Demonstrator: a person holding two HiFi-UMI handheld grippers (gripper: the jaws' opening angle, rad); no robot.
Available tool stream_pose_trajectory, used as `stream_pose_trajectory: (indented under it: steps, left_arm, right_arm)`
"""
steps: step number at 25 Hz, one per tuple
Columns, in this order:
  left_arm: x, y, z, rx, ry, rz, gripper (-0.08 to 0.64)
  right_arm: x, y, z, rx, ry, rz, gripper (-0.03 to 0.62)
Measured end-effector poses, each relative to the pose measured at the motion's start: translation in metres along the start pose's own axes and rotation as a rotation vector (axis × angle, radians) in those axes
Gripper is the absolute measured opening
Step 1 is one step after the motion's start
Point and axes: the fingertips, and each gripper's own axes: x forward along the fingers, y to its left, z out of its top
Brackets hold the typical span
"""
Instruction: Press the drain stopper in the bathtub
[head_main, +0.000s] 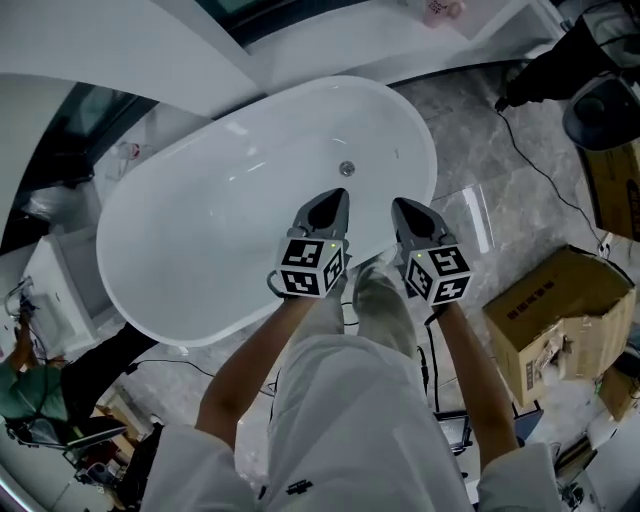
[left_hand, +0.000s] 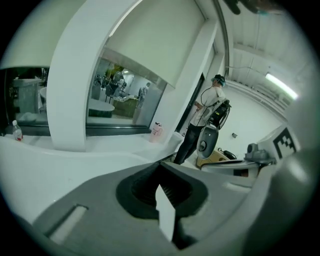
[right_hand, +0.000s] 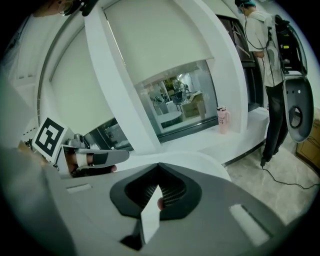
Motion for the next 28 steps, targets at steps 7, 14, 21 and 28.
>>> stream_pose_trajectory:
  steps: [7,14,21,28]
  left_arm:
    - [-0.057,-0.048,0.055,0.066,-0.076,-0.051,0.0]
    - [-0.117,-0.086,0.104,0.132,-0.164,-0.102,0.0]
    - [-0.17,-0.128,0.132,0.206,-0.257,-0.153,0.0]
    - [-0.219,-0.161,0.119,0.256,-0.242,-0.199,0.0]
  right_arm:
    - [-0.058,0.028,0.059,0.009,-0.131,-0.013,0.006]
    - [-0.105,0.07,0.12,-0.036,-0.241,0.036,0.006]
    - [-0.151,0.095,0.144,-0.082,-0.322,0.05,0.006]
    - [-0.192,0.138,0.132,-0.003,-0.362,0.056,0.006]
